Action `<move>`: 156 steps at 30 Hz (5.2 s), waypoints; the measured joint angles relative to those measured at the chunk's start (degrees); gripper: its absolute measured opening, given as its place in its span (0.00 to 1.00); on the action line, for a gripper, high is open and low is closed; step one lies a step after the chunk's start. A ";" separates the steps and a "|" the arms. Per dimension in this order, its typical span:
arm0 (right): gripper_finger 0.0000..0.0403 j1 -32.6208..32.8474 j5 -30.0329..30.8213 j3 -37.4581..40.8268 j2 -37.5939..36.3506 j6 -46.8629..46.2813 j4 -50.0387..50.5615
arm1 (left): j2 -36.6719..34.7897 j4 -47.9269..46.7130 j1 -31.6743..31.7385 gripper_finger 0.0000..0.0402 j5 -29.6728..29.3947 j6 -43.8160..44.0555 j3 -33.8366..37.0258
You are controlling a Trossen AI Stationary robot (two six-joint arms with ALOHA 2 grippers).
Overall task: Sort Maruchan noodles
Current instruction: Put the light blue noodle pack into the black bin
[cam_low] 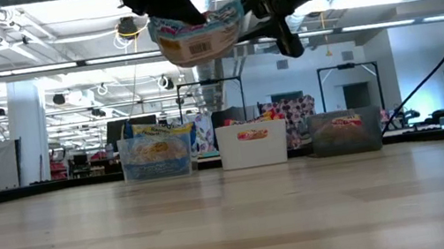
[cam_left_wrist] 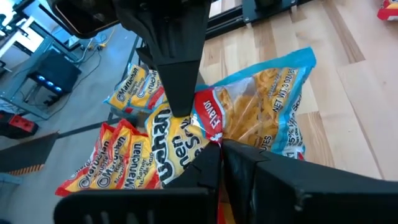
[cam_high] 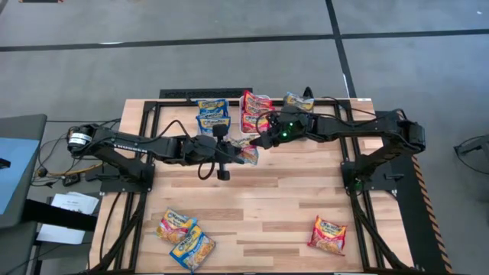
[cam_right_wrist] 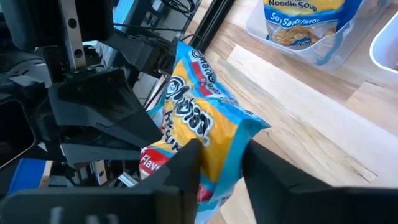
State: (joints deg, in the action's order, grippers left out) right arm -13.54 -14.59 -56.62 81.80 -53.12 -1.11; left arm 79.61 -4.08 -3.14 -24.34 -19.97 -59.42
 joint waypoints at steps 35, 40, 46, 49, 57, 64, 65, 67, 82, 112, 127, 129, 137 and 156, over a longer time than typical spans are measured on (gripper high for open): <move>0.01 0.02 0.81 0.02 0.05 17.52 4.30 | 0.04 1.49 0.03 0.38 1.98 9.20 0.04; 0.01 -0.24 -0.17 0.02 -0.04 20.33 4.27 | 0.04 1.49 0.02 0.40 1.39 11.05 0.04; 0.01 -2.33 -0.39 0.01 -1.66 27.23 6.71 | -0.60 1.23 0.02 0.39 1.43 13.57 0.04; 0.01 -4.27 -0.37 0.07 -4.01 31.01 10.52 | -1.75 0.77 0.02 0.37 1.31 14.65 0.00; 0.01 -11.22 2.39 0.00 -13.70 44.03 17.50 | -5.67 0.61 0.02 0.36 1.05 15.32 0.00; 0.01 -19.43 4.59 0.00 -21.34 55.98 25.61 | -6.25 0.44 0.02 0.36 0.90 15.32 0.00; 0.01 -20.62 4.57 0.00 -22.00 57.95 26.49 | -6.25 0.45 0.02 0.36 0.87 15.32 0.00; 0.01 -22.81 4.55 0.00 -22.84 62.05 28.76 | -6.23 0.45 0.02 0.36 0.85 15.32 0.00; 0.01 -32.78 -0.59 0.00 -18.75 74.40 36.29 | -6.16 -0.22 0.02 0.36 0.70 16.39 0.00; 0.31 -29.25 16.50 0.00 -7.59 69.49 37.89 | -6.16 -3.04 0.02 0.36 -0.50 16.39 0.00; 0.48 -28.82 19.45 -3.78 -9.97 60.79 50.96 | -6.14 -2.97 0.02 0.36 -0.48 16.57 0.00; 0.47 -28.41 19.41 -5.21 -9.97 57.42 53.87 | -6.16 -2.99 0.02 0.36 -0.48 16.59 0.00; 0.45 -25.12 18.65 -6.38 -8.95 47.14 61.80 | -6.14 -2.97 0.02 0.36 -0.38 16.59 0.00; 0.45 -25.06 17.67 -5.01 6.17 47.35 55.02 | -6.16 -2.97 0.01 0.36 -0.06 18.31 0.00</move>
State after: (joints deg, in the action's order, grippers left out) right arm -38.60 3.08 -61.63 87.97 -5.77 53.91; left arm 73.45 -7.05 -3.12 -24.39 -1.66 -59.42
